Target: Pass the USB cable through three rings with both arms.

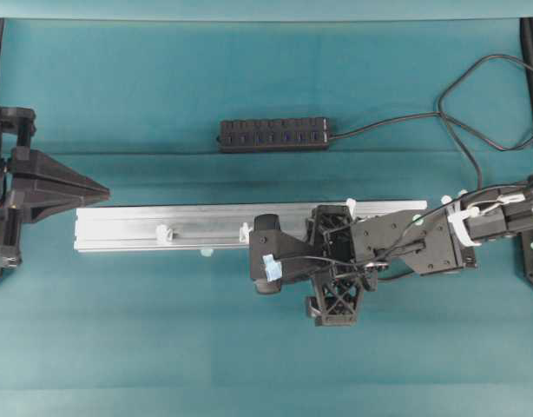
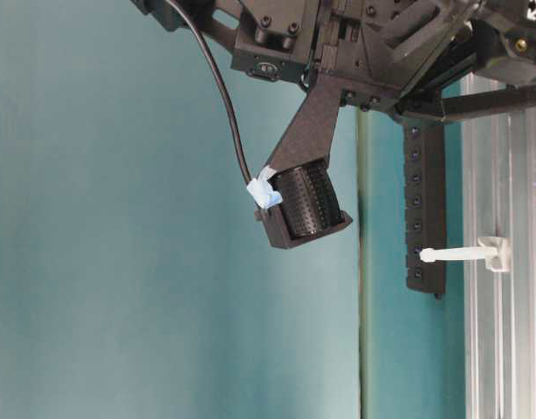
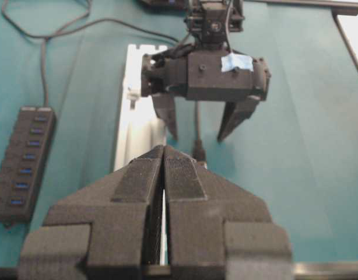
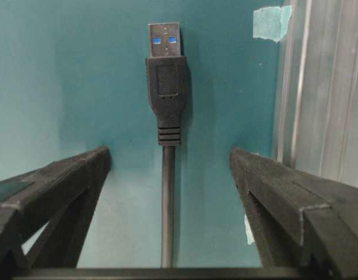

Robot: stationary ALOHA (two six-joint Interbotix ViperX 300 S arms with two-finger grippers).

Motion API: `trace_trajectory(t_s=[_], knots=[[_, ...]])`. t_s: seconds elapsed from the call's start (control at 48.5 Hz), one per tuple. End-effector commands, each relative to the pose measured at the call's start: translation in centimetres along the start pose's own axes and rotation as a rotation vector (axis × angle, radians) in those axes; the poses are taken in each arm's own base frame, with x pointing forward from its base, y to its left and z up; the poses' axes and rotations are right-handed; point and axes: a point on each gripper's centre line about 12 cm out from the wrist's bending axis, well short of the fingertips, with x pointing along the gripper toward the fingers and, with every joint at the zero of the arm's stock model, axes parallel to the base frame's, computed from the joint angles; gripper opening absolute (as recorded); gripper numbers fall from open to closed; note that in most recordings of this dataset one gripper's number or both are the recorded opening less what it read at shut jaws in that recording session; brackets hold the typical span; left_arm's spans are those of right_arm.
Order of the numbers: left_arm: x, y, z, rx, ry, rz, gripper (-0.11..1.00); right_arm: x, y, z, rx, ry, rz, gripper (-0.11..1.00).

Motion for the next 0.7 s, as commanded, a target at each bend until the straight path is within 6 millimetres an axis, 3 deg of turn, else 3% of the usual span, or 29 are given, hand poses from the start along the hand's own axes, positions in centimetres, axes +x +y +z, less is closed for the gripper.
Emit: trace_trajectory(t_s=[0.0,0.124,0.309,0.68], knots=[[-0.01,0.06,1.16,0.001,-0.029,0.004,0.02,0.57,-0.53,-0.53,0.017,0.024,-0.007,0.66],[-0.01,0.06,1.16,0.001,-0.029,0.004,0.02,0.83,-0.48,-0.83,0.015,0.035,-0.007,0.60],[-0.01,0.03,1.16,-0.001,-0.029,0.002,0.02,1.02,-0.49,-0.98,0.015,0.044,-0.008,0.22],[-0.02,0.03,1.22,0.001,-0.031,0.002,0.02,1.02,-0.49,-1.07,0.018,0.058,-0.008,0.19]])
